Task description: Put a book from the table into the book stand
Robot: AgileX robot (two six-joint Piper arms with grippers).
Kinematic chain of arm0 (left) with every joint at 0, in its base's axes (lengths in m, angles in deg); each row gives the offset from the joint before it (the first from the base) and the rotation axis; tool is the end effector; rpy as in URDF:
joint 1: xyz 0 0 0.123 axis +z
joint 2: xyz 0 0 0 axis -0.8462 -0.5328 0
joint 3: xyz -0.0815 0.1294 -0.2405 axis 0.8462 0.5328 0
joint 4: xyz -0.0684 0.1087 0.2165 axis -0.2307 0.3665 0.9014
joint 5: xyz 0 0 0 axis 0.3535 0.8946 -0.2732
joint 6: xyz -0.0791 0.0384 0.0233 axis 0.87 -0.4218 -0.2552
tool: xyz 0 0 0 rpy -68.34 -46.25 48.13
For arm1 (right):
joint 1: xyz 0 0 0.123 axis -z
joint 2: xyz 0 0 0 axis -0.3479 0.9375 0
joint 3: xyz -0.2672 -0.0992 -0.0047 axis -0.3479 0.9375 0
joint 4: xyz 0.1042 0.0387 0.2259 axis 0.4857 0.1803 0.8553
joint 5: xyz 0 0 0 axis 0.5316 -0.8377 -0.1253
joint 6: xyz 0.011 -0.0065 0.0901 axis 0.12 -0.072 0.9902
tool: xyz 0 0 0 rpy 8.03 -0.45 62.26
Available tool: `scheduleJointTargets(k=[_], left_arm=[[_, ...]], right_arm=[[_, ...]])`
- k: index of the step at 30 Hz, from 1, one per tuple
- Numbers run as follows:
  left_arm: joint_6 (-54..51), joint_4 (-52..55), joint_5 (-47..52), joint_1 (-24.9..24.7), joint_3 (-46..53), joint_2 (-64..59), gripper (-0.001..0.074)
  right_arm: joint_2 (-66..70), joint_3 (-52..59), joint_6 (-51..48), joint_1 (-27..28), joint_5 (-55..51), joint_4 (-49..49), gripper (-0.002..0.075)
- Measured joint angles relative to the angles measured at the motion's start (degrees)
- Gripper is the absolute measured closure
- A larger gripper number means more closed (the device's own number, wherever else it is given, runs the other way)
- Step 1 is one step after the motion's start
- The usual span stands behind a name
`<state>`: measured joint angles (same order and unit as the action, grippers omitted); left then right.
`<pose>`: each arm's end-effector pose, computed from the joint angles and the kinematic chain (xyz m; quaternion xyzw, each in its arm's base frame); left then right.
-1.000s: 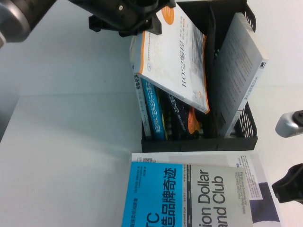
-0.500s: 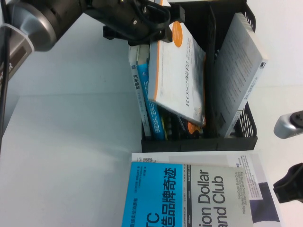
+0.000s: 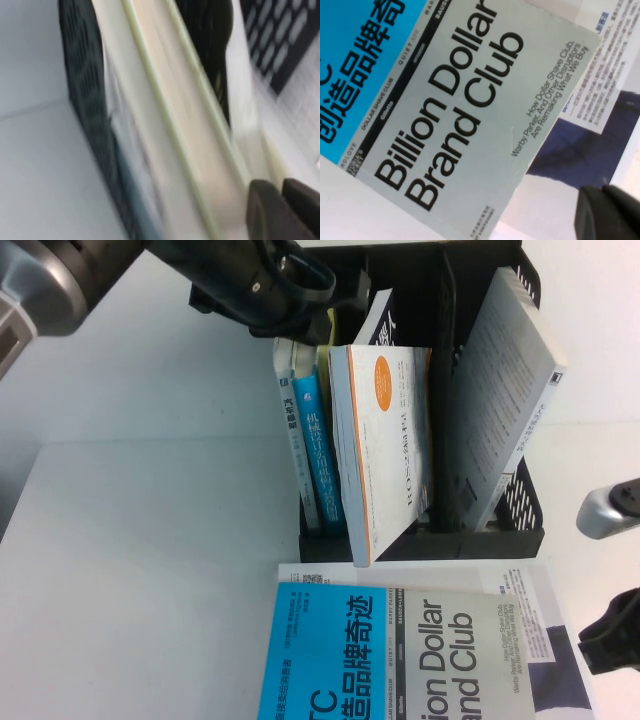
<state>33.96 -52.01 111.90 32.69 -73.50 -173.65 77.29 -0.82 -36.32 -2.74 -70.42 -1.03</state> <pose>0.3802 -0.1971 0.4079 0.1134 0.9016 -0.2233 0.3528 0.1992 0.1003 0.2665 -0.1892 0.9456 0.1300 0.2304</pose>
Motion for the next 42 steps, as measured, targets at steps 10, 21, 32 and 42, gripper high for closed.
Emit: scheduleJointTargets(k=[10,21,32,42], left_arm=[[-1.6,4.6,7.0,0.0,0.0,10.9,0.0734],[2.3,14.9,6.8,0.0,19.2,33.1,0.0736],[4.9,16.9,-5.9,0.0,45.3,52.6,0.0737],[4.8,19.0,-6.6,0.0,46.6,53.2,0.0737]], right_arm=[[5.5,0.0,-31.1,-0.6,0.8,29.5,0.0729],[21.2,0.0,-63.5,-0.6,8.2,65.5,0.0729],[30.4,-0.8,-76.8,-2.6,10.5,83.4,0.0729],[35.9,-7.6,-75.7,-2.7,8.9,84.2,0.0729]])
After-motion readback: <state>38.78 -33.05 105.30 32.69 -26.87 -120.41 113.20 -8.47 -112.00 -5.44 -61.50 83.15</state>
